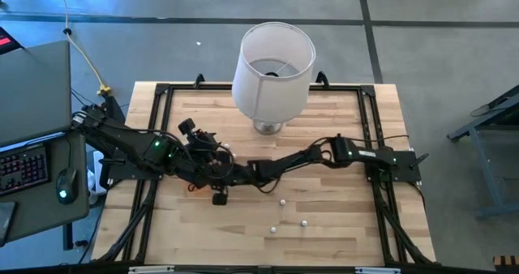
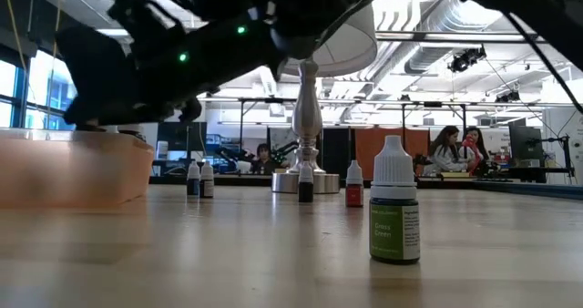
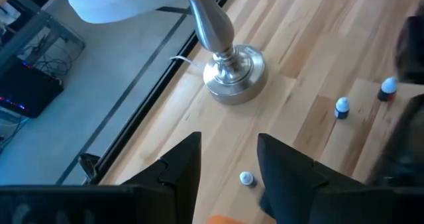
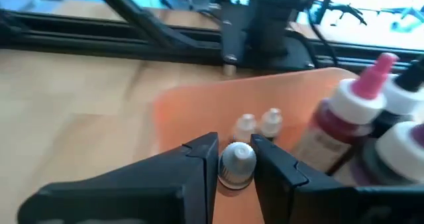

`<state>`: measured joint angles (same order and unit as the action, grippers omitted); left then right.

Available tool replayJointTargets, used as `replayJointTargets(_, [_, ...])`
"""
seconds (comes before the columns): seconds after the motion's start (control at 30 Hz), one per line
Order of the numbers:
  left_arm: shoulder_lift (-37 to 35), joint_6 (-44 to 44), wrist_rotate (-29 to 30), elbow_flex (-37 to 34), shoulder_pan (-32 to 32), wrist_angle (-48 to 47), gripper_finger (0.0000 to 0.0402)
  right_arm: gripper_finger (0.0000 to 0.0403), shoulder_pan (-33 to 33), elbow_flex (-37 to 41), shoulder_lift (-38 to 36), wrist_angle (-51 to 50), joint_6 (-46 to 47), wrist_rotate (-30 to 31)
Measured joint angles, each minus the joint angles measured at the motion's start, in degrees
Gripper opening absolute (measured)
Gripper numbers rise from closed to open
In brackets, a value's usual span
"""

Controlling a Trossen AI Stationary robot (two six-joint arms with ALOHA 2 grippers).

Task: Pick & Place food coloring
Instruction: Put the purple food coloring bottle into the orange bin, then put the dark blue food coloring bottle into the orange bin

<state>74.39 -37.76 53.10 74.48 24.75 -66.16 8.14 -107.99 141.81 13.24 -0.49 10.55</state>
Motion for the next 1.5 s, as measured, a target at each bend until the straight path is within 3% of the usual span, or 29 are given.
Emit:
replayJointTargets(0.33, [0.0,0.0,0.2,0.0,0.0,0.01,0.0145,0.011,-2.39,-1.81,1.56,-2.84,0.44,-4.89])
replayJointTargets(0.57, [0.0,-0.02,0.0,0.0,0.0,0.03,0.0145,0.0131,-2.48,-1.8,1.19,-2.55,0.05,-4.94])
replayJointTargets(0.73, [0.0,-1.28,-0.07,0.0,0.0,0.01,0.0145,0.0132,-1.65,-1.74,-4.0,-11.28,-2.63,-4.9])
replayJointTargets(0.83, [-0.09,-2.94,-0.87,0.2,0.09,0.35,0.0145,0.0133,-1.21,-1.83,-8.95,-22.96,-5.12,-3.88])
replayJointTargets(0.97, [-1.14,-3.28,-1.58,0.59,0.46,-2.71,0.0145,0.0133,-0.25,-1.83,-16.89,-45.18,-6.11,2.54])
replayJointTargets(1.23, [-2.94,-9.38,-6.47,0.57,0.37,-9.19,0.0145,0.0133,3.45,-1.87,-32.28,-84.27,11.74,21.98])
replayJointTargets(1.4, [-3.04,-9.14,-12.29,0.57,0.37,-5.94,0.0145,0.0133,7.77,-1.87,-36.9,-101.27,32.76,34.57])
replayJointTargets(1.5, [-2.1,-9.01,-14.02,0.59,-0.99,-3.12,0.0145,0.0133,11.07,0.56,-37.95,-101.72,38.0,36.58])
